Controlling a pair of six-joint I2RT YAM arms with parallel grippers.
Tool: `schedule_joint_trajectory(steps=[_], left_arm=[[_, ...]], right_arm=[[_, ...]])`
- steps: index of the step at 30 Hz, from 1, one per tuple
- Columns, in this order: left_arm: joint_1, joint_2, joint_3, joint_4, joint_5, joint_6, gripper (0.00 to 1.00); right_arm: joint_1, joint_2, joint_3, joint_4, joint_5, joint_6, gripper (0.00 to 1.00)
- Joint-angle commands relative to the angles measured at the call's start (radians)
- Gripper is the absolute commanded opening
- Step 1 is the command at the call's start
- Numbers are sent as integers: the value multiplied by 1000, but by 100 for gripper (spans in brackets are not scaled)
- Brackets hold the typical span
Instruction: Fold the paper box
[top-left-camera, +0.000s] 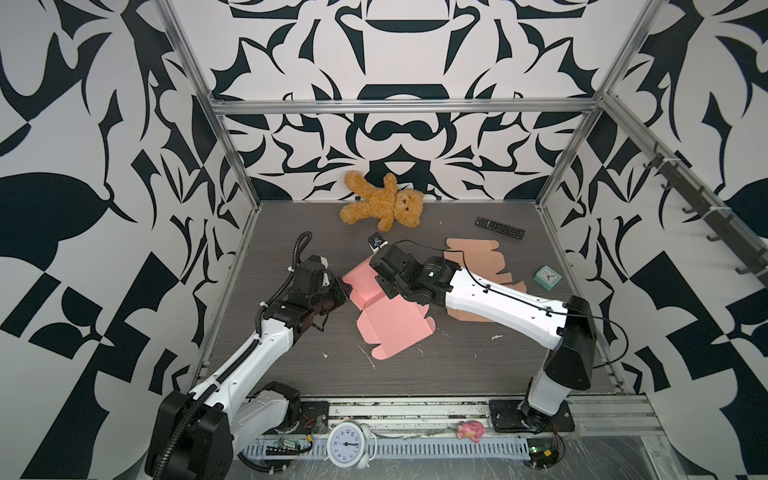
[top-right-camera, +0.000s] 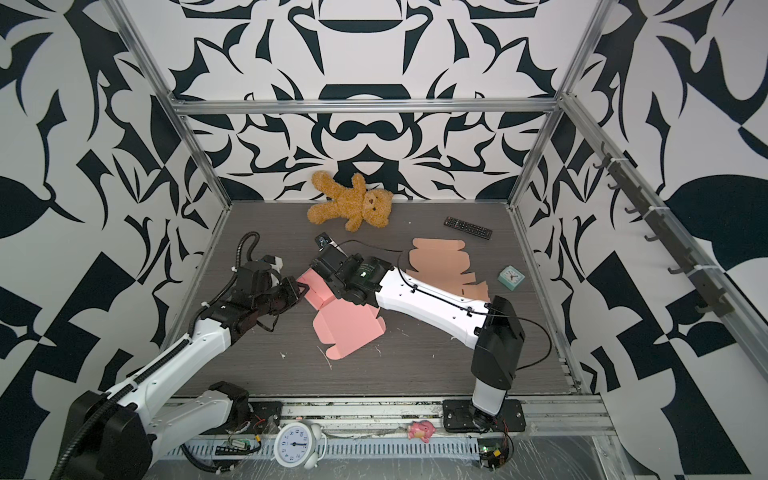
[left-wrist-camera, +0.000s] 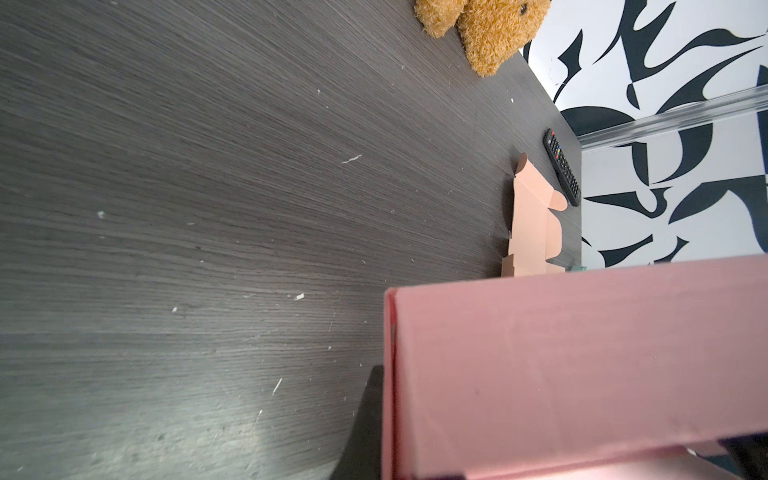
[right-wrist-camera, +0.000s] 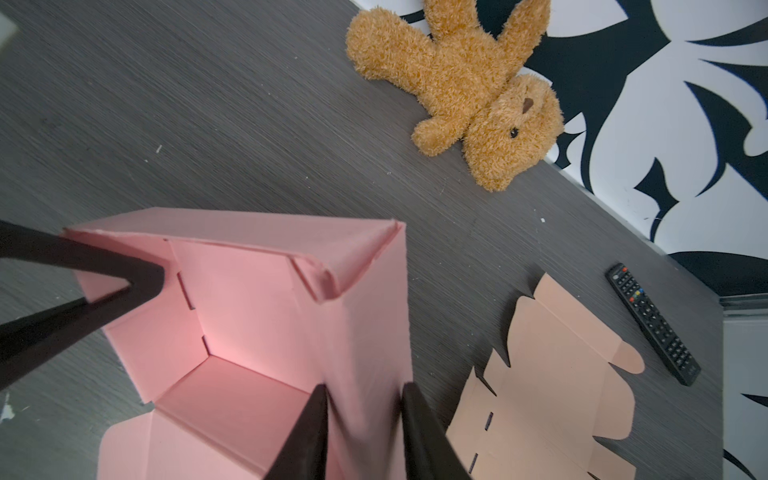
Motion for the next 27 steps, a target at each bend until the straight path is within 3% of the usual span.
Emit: schedule_joint_trajectory(steps=[1,8,16,23,27], left_arm=[[-9,-23,21,6,33,-27,4],[-22,-36,24,6,31,-56,4],[-32,-39,29,6,32,-62,4],[-35,-33,35,14,34,-64,4],[-36,-29,38,14,35,-62,4]], right_arm=[[19,12,67,-46,111,-12,32],[66,84,159,-118,247,-57,27],[87,106,184,-151,319,-70,23],[100,140,220,-180,363,-98,10],[109,182,263,-219,403,-107,10]])
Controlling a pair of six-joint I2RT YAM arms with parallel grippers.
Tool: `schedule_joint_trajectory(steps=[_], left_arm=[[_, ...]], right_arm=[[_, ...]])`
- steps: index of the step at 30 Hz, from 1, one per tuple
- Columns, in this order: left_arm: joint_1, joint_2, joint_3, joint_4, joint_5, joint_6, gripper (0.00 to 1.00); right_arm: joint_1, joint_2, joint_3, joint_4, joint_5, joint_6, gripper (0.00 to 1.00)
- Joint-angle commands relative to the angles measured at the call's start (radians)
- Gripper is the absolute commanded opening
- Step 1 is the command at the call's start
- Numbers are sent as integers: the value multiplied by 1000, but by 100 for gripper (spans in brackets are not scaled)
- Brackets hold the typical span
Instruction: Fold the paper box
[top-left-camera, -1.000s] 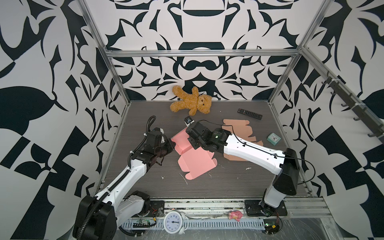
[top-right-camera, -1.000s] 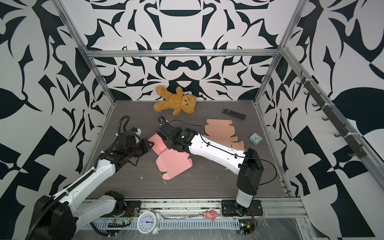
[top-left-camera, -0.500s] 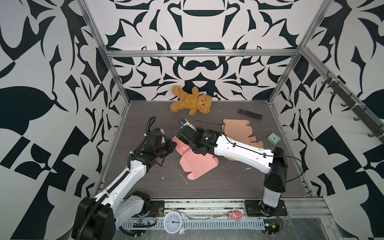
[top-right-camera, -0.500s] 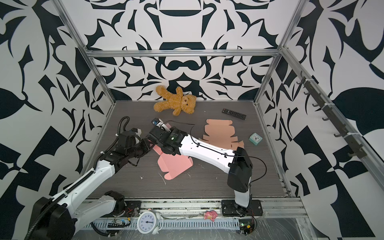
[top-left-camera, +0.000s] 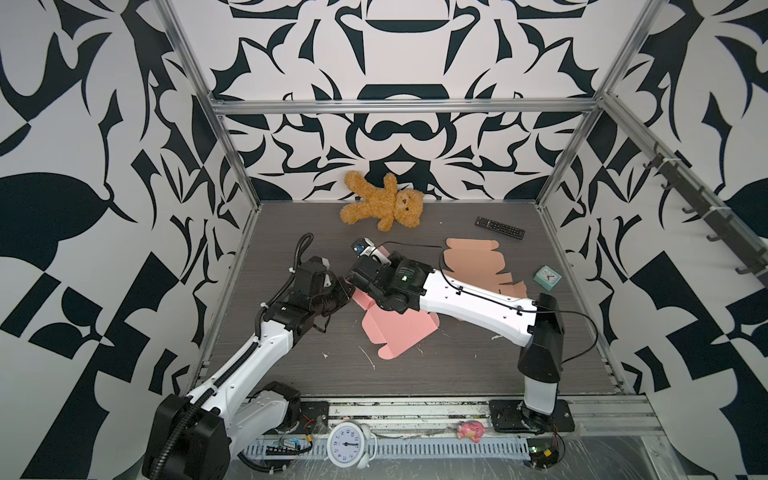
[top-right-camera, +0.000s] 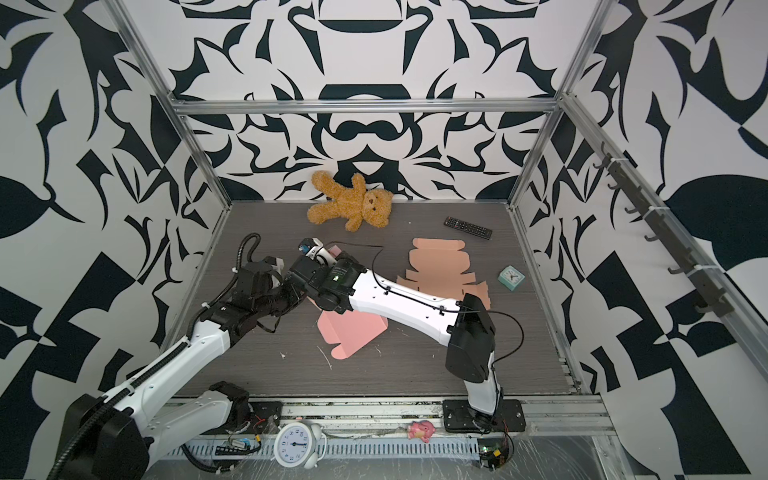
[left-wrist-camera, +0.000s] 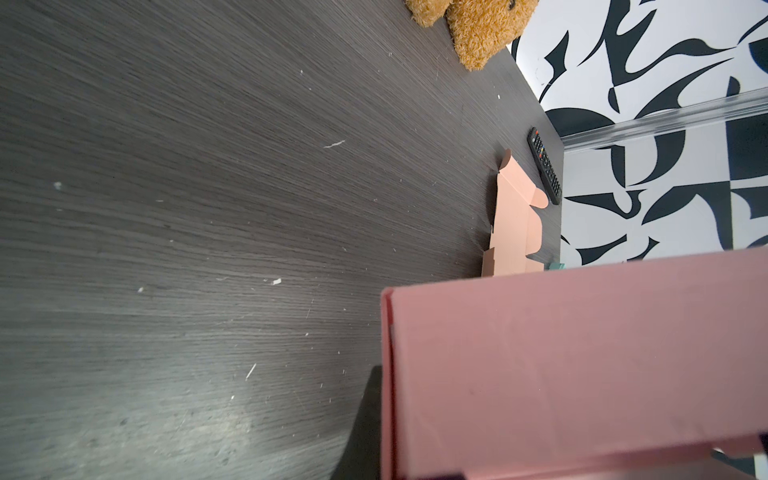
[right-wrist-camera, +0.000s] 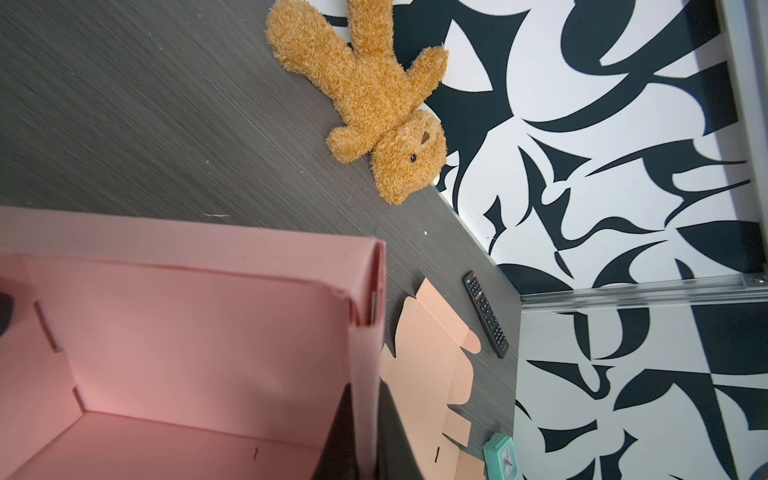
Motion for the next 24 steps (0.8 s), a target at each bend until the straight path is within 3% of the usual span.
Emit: schedule_joint_trajectory(steps=[1,5,12,24], left_arm=[[-10,-11,39,16,27,3,3],[-9,-10,40,16,26,2,4],[-9,-10,42,16,28,2,4],[-9,-14,37,17,16,-4,4]], right_arm=[[22,18,58,-28,42,-16,11],[22,19,58,-31,55,-16,17],[22,23,59,-24,70,-21,19],[33,88,124,-76,125,-25,8]])
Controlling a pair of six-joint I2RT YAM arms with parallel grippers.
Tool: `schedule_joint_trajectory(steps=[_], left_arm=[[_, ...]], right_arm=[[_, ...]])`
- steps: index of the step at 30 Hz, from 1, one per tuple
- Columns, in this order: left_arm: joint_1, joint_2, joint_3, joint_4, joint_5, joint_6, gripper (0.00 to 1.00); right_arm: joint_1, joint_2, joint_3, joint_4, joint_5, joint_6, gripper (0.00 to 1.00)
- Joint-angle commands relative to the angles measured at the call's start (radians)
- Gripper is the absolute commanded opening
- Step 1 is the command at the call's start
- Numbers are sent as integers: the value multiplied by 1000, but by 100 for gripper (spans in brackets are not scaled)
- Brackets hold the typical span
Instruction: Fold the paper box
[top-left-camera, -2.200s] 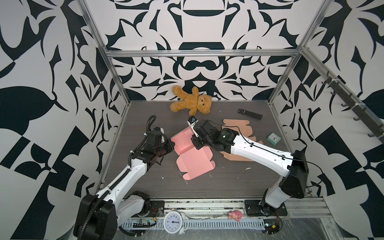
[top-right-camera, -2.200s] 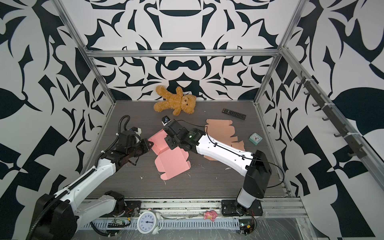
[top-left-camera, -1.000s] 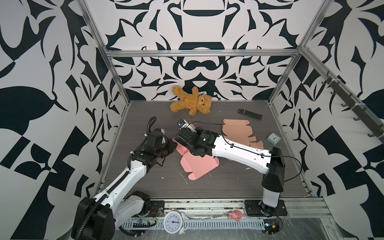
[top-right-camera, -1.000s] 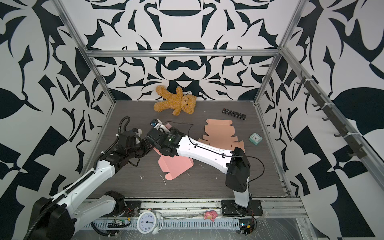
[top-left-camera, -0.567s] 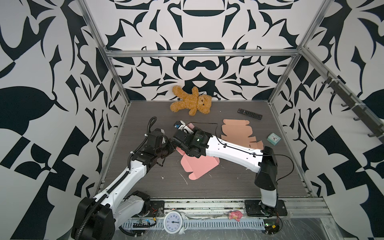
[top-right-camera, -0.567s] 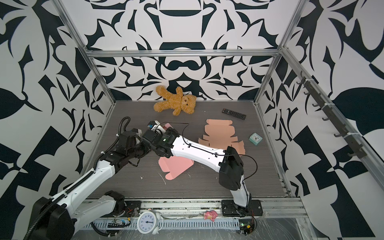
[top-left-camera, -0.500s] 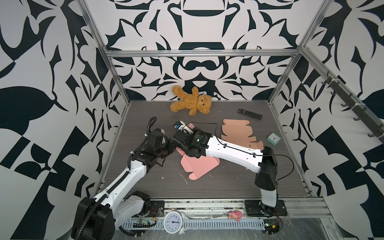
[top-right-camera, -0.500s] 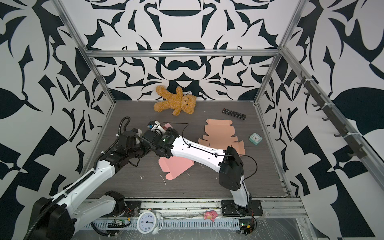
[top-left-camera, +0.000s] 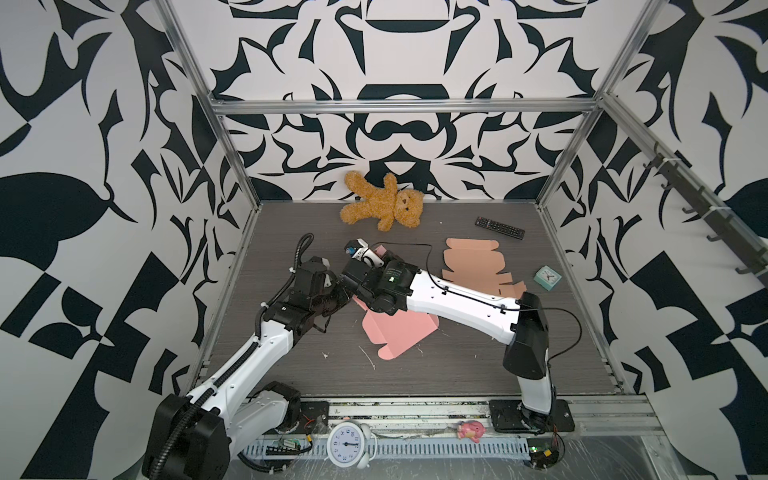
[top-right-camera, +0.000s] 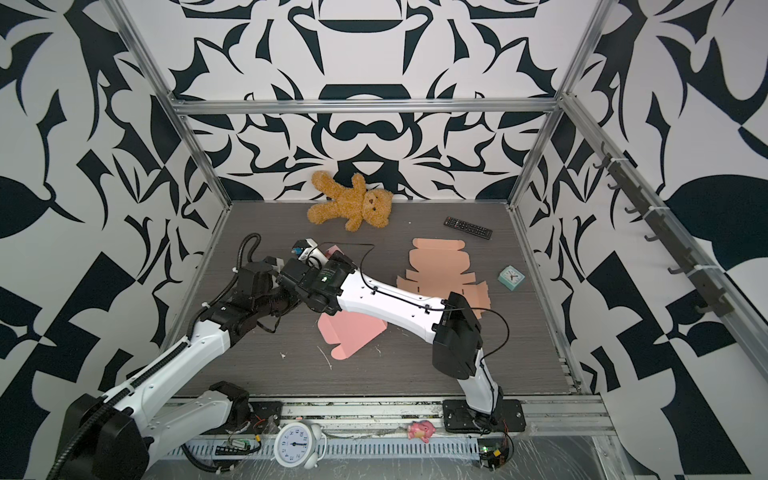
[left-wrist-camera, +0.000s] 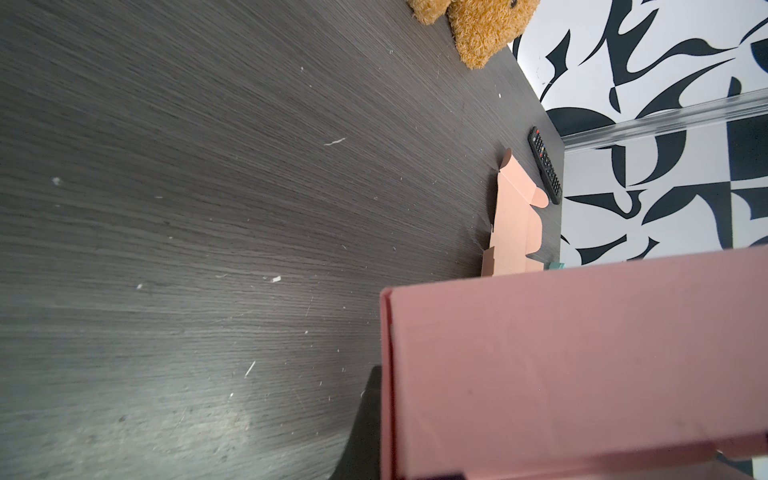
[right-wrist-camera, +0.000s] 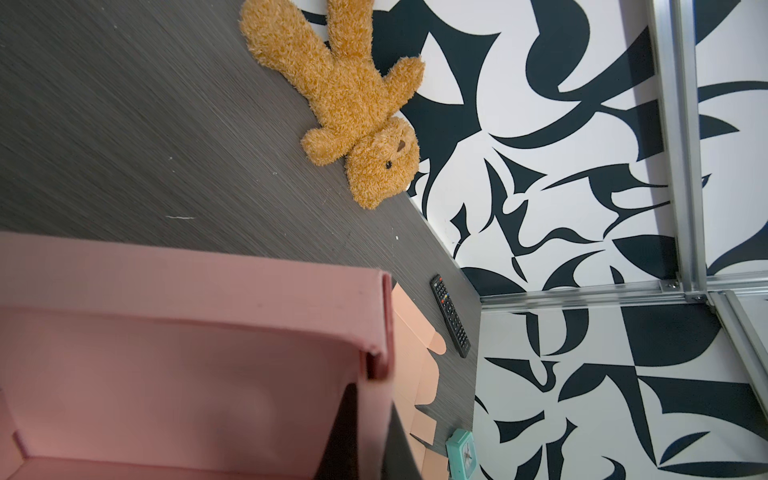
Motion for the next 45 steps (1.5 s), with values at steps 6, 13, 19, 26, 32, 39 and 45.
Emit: schedule_joint_trajectory(steps=[6,13,19,26,32,39,45], left_arm=[[-7,-18,28,23,10,-4,3],[-7,-23,24,26,9,-7,3],[-6,-26,26,28,3,-12,3],[-7,-25,22,28,-3,-18,3],[-7,-28,16,30,-8,-20,3],[-6,0,23,30,-25,9,3],[-7,28,27,42,-59,54,3]], right_arm=[[34,-1,36,-24,48,2,22],[35,-2,29,-22,52,9,19],[36,-1,38,-23,58,8,13],[41,-14,26,-22,65,21,15],[50,-40,18,-16,49,36,30],[49,-171,-116,110,-86,49,51],[51,-321,-235,165,-205,95,60]])
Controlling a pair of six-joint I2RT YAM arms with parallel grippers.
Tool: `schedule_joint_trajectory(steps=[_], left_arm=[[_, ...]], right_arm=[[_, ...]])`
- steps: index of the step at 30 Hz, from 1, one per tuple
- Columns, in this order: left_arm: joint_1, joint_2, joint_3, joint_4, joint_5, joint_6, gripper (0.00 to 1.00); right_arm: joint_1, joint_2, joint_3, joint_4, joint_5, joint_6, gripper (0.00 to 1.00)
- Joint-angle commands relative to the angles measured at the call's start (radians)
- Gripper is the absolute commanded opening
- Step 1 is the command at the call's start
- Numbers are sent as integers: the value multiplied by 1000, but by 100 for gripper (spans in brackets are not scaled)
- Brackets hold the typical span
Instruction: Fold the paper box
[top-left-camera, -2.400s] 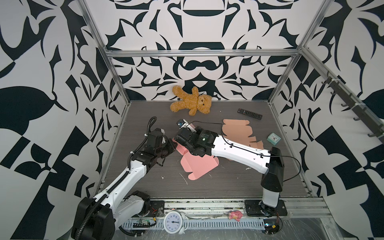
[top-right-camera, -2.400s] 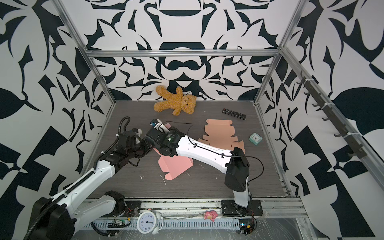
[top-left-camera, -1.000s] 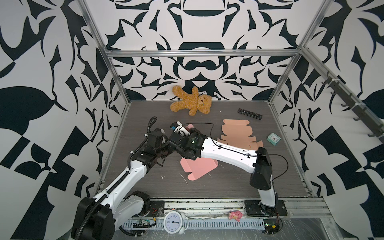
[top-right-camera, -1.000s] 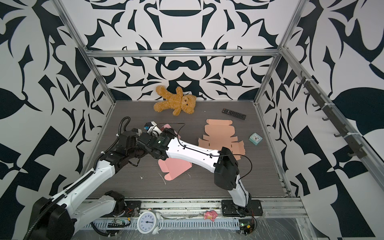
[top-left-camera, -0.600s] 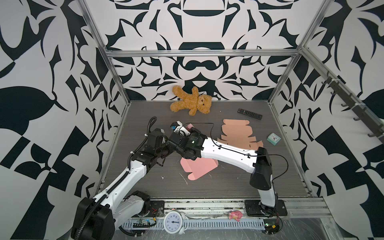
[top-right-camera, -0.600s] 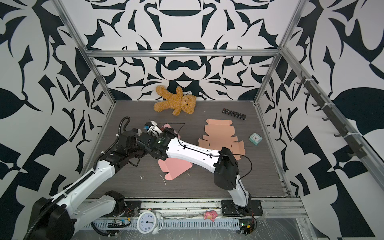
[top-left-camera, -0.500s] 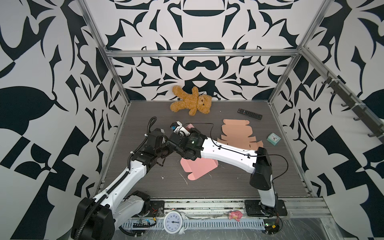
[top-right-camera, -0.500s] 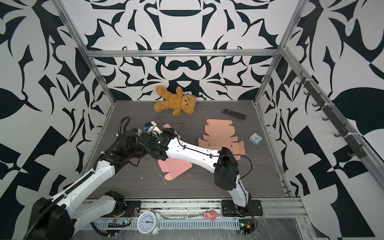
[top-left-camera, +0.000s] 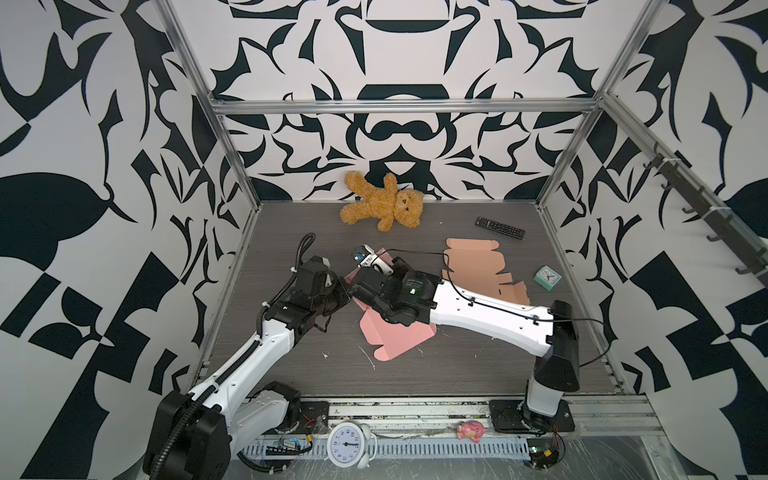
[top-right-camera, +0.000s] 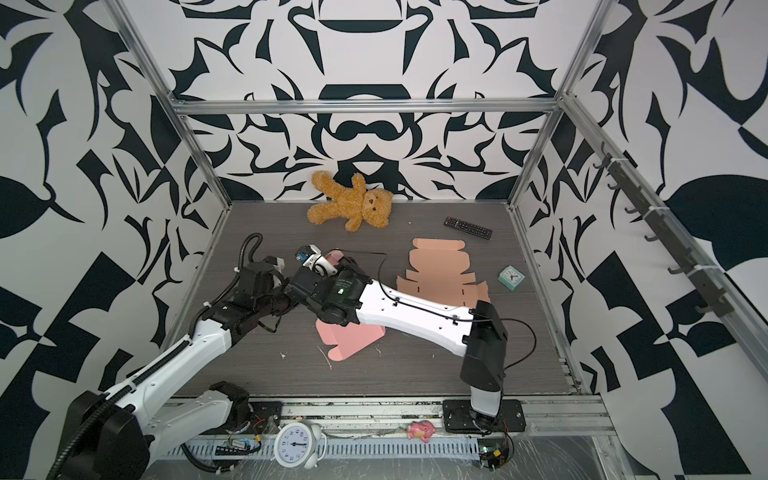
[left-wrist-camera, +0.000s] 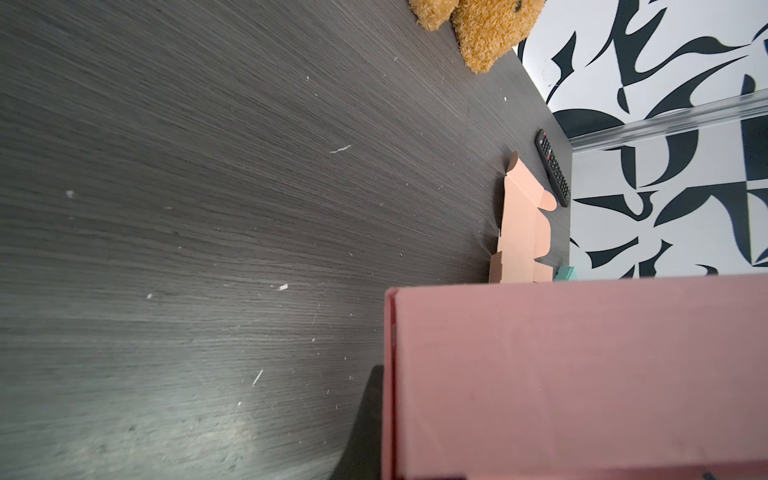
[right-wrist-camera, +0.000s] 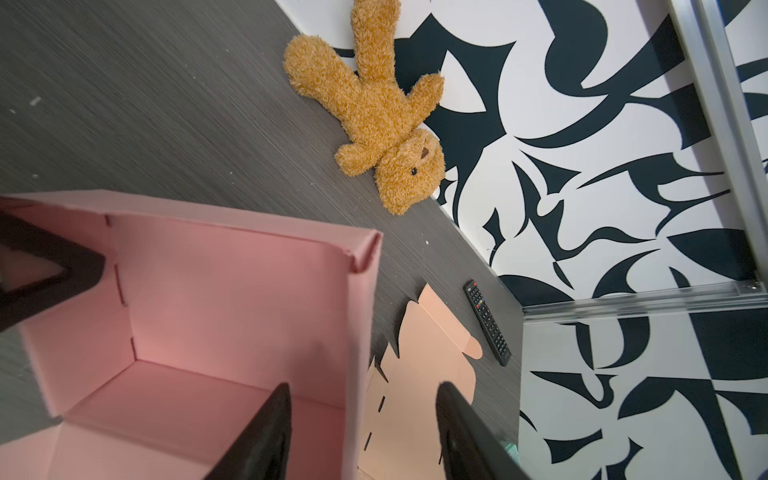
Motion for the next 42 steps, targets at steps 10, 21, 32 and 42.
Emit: schedule_joint_trajectory(steps=[10,21,32,42], left_arm=[[-3,12,4,112,-90,306,4],[-8,93,-58,306,-49,503,8],[-59,235,-67,413,-108,609,11],[-104,359,-54,468,-175,628,11]], right_arm=[[-226,-406,-374,268,-592,280,63],[-372,-450,-478,411,-880,310,66],[-453,-404,-561,503,-1021,282,67],[-461,-344,-549,483,-1004,230,66]])
